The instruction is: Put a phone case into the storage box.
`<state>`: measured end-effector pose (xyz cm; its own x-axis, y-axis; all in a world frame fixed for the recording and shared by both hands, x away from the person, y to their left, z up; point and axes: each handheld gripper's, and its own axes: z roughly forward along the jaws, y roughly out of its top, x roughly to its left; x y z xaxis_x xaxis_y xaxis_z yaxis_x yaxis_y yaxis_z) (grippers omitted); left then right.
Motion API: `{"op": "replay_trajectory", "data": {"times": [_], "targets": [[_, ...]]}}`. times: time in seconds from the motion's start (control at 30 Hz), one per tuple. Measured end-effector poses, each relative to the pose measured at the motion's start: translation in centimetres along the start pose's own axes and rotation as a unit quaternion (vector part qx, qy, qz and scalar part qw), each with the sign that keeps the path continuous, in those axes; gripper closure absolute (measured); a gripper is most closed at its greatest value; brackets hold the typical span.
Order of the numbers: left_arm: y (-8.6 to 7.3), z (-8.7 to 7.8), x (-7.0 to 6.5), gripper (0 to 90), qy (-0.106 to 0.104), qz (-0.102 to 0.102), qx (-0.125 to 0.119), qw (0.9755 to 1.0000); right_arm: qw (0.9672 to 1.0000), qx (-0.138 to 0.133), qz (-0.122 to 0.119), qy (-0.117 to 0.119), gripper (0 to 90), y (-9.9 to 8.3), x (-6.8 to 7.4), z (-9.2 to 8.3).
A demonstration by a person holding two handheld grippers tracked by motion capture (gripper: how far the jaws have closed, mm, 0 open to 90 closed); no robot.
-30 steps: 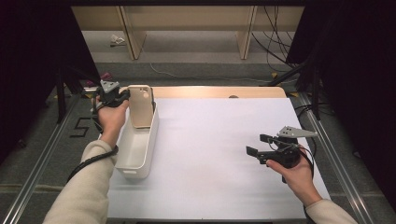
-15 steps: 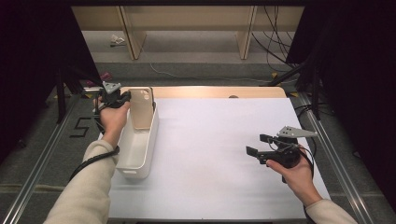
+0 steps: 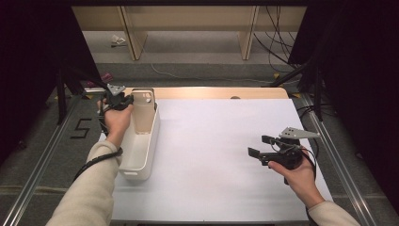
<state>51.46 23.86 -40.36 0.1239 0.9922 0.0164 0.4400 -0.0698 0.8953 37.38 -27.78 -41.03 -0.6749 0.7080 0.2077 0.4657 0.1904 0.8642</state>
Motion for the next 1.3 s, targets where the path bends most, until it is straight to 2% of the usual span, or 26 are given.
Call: {"op": "replay_trajectory", "data": {"times": [0.17,0.33,0.53,0.63,0.7,0.83,0.93,1.0,1.1,1.17,1.3], "targets": [[-0.1,0.2,0.0,82.6,0.008,0.010,0.003,0.9999,1.0000,0.000,0.001,0.000,16.4,0.0,0.0,0.0],[-0.2,0.4,0.2,74.7,0.010,0.010,0.007,0.9999,1.0000,0.000,0.005,0.000,16.4,0.0,0.0,0.0],[-0.1,-0.1,0.2,52.7,0.013,0.001,0.015,0.9998,1.0000,0.001,0.005,-0.001,16.4,0.0,0.0,0.0],[-0.2,-0.9,0.1,40.0,0.018,0.000,0.019,0.9997,1.0000,0.001,0.006,-0.002,16.4,0.0,0.0,0.0],[-0.3,-1.6,0.1,32.0,0.014,-0.004,0.016,0.9998,1.0000,-0.001,0.007,-0.003,16.4,0.0,-0.1,-0.1],[-1.1,-3.9,-0.3,19.0,-0.023,0.008,0.012,0.9996,1.0000,0.001,0.006,-0.005,16.4,0.0,-0.1,-0.1],[-1.9,-6.3,-0.9,14.6,-0.062,0.019,0.002,0.9979,1.0000,0.001,0.004,-0.007,16.4,0.0,-0.2,-0.2],[-2.5,-7.5,-1.3,9.9,-0.079,0.026,-0.003,0.9965,1.0000,0.002,0.003,-0.008,16.4,0.0,-0.2,-0.2],[-3.8,-9.5,-2.4,5.2,-0.114,0.044,-0.007,0.9925,0.9999,0.003,0.002,-0.010,16.4,-0.1,-0.2,-0.1],[-4.6,-10.6,-3.1,3.2,-0.135,0.046,-0.014,0.9897,0.9999,0.005,0.004,-0.010,16.4,-0.2,-0.2,-0.2],[-5.8,-12.3,-4.4,0.8,-0.159,0.056,-0.020,0.9854,0.9999,0.006,0.000,-0.010,16.3,-0.2,-0.2,-0.1]]}}
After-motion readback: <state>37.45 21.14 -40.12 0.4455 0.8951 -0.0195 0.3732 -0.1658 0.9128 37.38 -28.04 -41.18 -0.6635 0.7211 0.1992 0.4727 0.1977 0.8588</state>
